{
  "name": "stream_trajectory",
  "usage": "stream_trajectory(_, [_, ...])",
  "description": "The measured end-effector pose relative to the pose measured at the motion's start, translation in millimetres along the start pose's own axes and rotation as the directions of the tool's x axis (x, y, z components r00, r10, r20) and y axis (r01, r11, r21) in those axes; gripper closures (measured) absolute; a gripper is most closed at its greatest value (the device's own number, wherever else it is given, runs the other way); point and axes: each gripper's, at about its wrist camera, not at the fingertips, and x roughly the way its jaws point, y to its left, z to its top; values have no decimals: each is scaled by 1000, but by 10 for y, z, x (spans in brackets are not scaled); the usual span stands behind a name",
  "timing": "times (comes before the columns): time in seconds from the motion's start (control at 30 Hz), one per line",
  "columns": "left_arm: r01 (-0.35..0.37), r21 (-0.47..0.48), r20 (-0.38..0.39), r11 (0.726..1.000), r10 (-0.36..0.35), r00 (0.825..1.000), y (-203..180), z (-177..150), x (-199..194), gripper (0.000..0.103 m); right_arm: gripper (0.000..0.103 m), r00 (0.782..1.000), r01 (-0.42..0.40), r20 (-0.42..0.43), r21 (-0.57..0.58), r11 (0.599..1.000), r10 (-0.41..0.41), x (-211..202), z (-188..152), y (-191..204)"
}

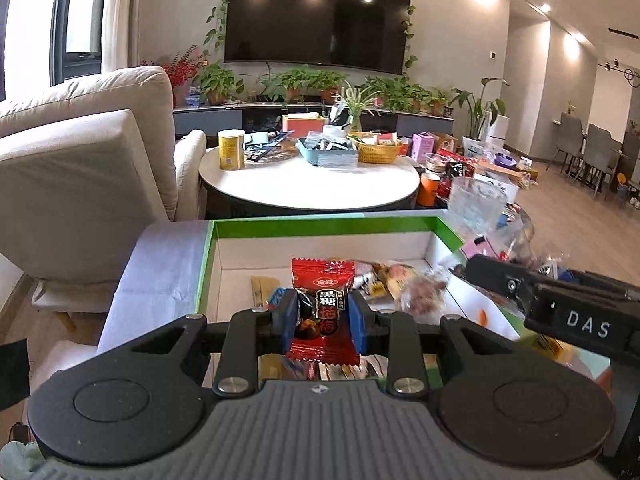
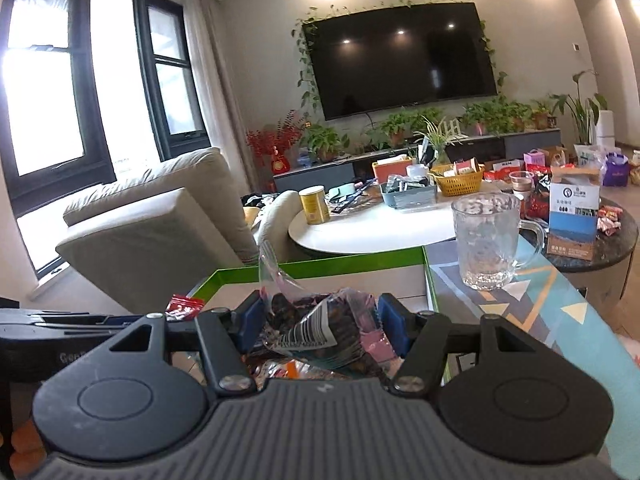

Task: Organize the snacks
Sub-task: 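Carry the red packet into the box with left while right drops the dark-snack bag, then grasp the clear candy packet with left tool while right grasps the chocolate ball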

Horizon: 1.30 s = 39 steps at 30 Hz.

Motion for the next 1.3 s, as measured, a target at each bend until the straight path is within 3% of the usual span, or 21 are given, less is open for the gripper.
stream_trajectory(0.6, [-31,10,-95,999,32,995,47,-47,561,76,58,996,19,-83,44,999,-15,522,-8,-62])
stream_trajectory(0.7, [-41,18,-112,999,43,993,57,-38,574,66,58,996,21,-89,62,998,-16,518,-7,-70])
stream_trajectory(1.0, [-46,36,-70,998,49,996,101,-78,277,62,58,998,26,-65,63,998,-22,303,4,-66])
stream_trajectory(1.3, [-83,-60,-71,995,78,994,373,-296,-192,61,58,999,4,-32,-3,1000,-4,-128,-89,-10])
